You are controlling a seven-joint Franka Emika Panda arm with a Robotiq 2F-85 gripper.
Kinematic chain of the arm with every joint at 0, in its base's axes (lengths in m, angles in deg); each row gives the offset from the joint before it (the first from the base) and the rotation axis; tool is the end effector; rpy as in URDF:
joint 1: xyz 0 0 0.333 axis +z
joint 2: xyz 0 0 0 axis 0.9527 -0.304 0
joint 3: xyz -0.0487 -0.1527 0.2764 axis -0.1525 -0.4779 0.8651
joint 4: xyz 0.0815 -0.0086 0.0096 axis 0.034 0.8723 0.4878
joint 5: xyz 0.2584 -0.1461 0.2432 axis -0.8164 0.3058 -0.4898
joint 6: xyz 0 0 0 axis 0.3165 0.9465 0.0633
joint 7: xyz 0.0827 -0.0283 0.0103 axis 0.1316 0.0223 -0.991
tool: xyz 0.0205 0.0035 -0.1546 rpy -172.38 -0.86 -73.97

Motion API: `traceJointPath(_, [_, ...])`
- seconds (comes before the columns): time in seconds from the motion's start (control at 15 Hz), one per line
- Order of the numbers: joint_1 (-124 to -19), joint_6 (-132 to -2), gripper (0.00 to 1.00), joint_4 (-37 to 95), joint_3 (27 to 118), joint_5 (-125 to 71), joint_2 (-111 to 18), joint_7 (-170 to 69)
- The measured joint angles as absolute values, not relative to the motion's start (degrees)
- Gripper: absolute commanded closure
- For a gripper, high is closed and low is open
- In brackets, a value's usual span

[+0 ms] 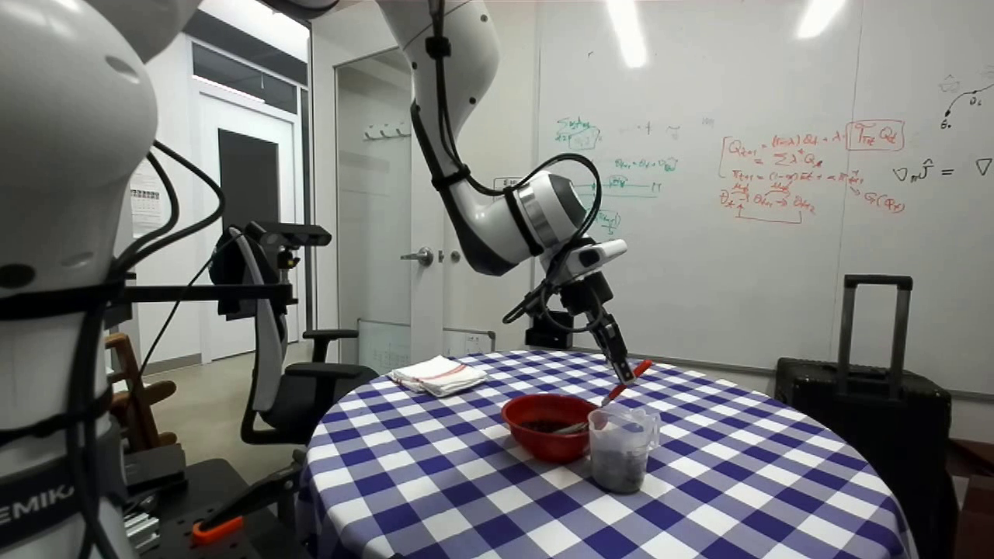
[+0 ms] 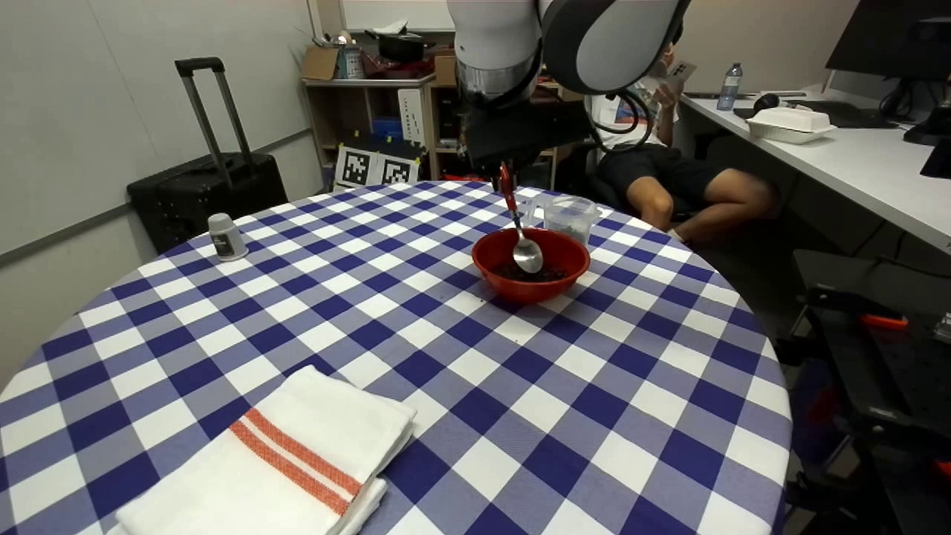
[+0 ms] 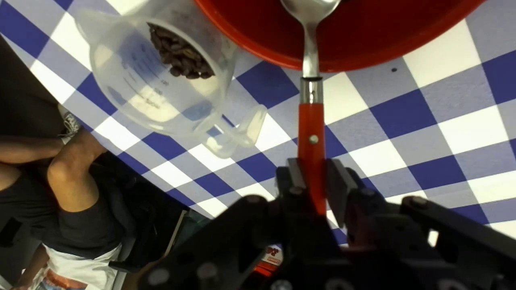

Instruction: Use the spoon to scoop beams and transfer them to the jug

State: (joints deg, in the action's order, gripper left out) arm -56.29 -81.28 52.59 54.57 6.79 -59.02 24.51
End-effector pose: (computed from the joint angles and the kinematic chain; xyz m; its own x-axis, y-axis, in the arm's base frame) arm 0.6096 -0.0675 0.1855 0.5858 -0.6599 0.4706 -0.7970 -0.5746 0.1863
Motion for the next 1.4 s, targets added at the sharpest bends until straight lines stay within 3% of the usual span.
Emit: traceJointPath(1.4, [-60.12,-81.37,0.91,53.50,63.53,9.57,-60.37,27.63])
